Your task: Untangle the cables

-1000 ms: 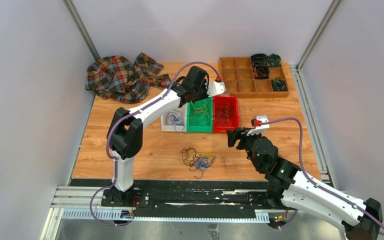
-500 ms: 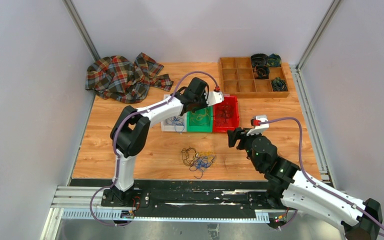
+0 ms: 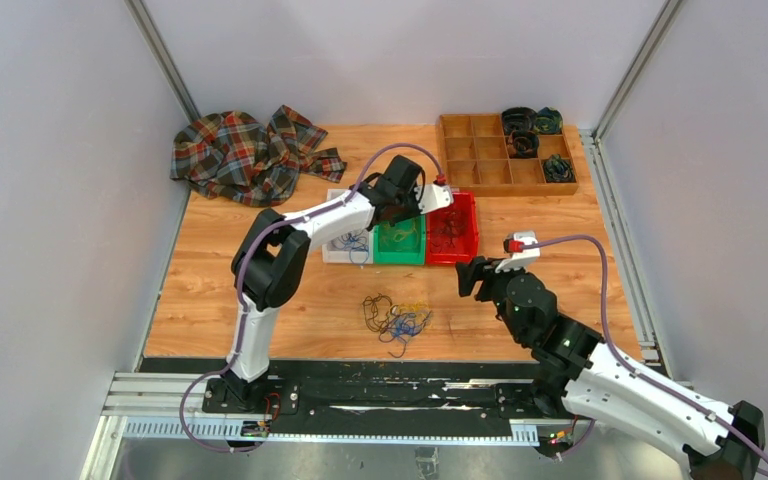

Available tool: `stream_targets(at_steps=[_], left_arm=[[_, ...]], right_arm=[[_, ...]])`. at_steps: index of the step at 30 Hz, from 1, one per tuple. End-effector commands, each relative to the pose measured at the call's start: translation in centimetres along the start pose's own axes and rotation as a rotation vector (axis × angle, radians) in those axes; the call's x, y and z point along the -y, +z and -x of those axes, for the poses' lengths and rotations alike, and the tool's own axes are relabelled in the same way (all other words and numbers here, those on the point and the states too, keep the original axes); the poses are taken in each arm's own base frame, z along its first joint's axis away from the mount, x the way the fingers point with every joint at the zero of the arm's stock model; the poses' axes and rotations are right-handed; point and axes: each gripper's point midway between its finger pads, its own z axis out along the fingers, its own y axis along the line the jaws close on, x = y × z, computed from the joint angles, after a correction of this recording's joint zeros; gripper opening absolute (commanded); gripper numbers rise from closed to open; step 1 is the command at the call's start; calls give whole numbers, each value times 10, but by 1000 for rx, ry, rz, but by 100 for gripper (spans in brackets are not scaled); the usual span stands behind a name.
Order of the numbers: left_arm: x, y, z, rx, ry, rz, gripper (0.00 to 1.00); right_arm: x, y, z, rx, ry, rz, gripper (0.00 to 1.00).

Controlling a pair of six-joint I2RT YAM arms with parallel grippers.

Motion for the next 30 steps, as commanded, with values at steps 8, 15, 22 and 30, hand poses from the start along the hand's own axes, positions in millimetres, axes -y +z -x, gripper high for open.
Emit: stream_targets(at_steps=[8, 15, 22, 30], left_arm=[[-24, -64, 29, -8, 52, -56, 96], [-20, -110, 36, -1, 48, -121, 98], [0, -161, 26, 9, 83, -205, 98], [45, -203, 7, 89, 31, -313, 98]], right_arm=[[1, -11, 19, 23, 32, 15, 74], [-5, -12, 19, -11, 7, 38, 75], [-11, -10, 12, -68, -14, 60, 75], [-30, -10, -13, -222, -62, 139, 74]])
